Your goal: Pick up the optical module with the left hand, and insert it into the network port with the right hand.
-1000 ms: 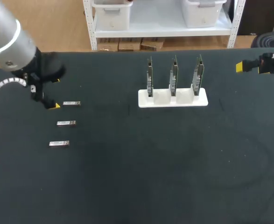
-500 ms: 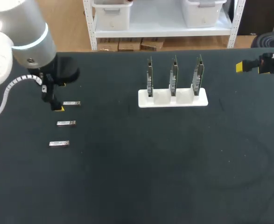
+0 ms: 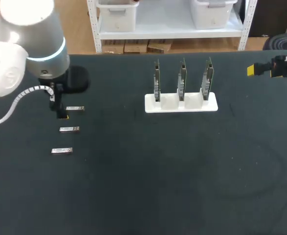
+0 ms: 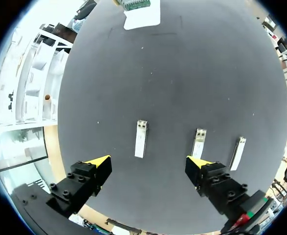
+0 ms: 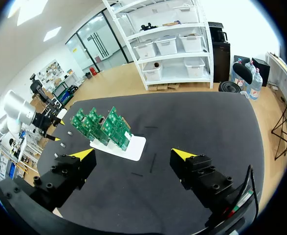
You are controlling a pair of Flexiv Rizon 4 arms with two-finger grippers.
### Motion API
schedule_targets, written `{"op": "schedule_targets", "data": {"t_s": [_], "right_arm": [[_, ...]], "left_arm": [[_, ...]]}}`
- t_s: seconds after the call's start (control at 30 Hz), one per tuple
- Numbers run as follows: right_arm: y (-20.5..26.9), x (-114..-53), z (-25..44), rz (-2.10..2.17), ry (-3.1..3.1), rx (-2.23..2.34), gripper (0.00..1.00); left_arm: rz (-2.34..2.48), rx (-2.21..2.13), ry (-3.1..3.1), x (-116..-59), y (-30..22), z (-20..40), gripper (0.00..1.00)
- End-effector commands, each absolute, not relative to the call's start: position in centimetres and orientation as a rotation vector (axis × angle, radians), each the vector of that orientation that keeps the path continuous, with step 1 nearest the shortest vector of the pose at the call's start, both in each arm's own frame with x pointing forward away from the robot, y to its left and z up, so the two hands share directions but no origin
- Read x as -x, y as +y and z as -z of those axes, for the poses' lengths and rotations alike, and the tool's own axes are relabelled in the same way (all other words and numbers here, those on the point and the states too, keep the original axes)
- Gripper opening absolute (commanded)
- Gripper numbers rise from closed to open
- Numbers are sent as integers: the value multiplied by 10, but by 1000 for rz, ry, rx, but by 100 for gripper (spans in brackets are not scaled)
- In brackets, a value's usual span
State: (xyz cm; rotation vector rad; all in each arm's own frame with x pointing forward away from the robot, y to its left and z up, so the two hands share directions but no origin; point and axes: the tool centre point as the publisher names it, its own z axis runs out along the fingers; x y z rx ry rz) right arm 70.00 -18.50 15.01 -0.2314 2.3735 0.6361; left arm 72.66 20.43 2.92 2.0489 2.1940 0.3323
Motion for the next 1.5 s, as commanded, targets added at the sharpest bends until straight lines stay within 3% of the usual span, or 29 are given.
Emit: {"op": "schedule_targets", "data": {"t_s": [0.03,1.5], "right_arm": [[-185,-700,-150,-636,2374,231,100],[-185,-700,-150,-636,2374,231,100]], "left_arm": [[-352,-2058,2210,-730,197,-27,100],[-189,-2050,2395,-751,204,7,100]]}}
